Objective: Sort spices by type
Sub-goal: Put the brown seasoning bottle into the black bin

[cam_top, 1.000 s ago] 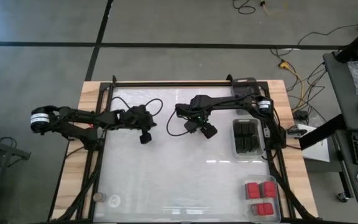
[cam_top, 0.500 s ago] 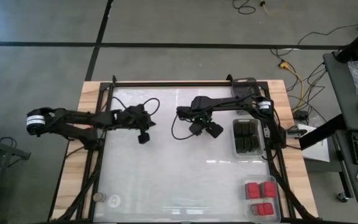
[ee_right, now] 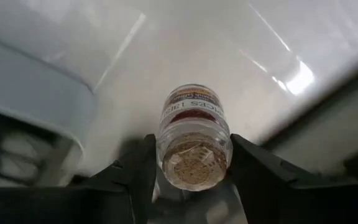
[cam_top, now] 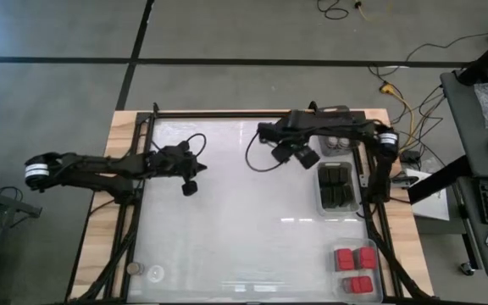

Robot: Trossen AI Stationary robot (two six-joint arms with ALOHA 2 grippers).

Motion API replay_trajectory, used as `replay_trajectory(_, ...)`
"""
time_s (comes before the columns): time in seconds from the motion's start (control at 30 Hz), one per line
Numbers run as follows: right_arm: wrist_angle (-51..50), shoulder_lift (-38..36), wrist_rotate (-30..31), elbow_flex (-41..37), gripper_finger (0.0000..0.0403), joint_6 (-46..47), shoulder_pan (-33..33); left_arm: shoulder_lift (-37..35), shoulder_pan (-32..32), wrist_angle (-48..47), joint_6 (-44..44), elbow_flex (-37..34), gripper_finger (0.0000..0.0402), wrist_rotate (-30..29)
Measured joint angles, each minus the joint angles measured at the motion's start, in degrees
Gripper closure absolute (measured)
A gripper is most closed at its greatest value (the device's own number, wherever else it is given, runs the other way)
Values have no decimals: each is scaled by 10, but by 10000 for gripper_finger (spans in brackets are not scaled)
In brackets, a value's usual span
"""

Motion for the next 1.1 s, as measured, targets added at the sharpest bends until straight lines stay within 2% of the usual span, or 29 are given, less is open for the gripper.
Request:
replay_trajectory(0.1,-1,-30,32,-10,223,-6,-27,-7,0,-1,0,-5,401,0)
replay_trajectory(0.23,-1,-58,41,-35,232,-30,-74,-9,0,1,2,-5,401,0)
replay_trajectory(0.43,11,-62,96,-76,226,-31,-151,-9,0,2,9,-5,401,0)
replay_trajectory(0.77,38,-55,95,-94,233,-105,-261,-9,0,0,16,-5,401,0)
replay_trajectory(1.1,40,13,89,-98,226,-125,-320,-8,0,-3,17,-5,401,0)
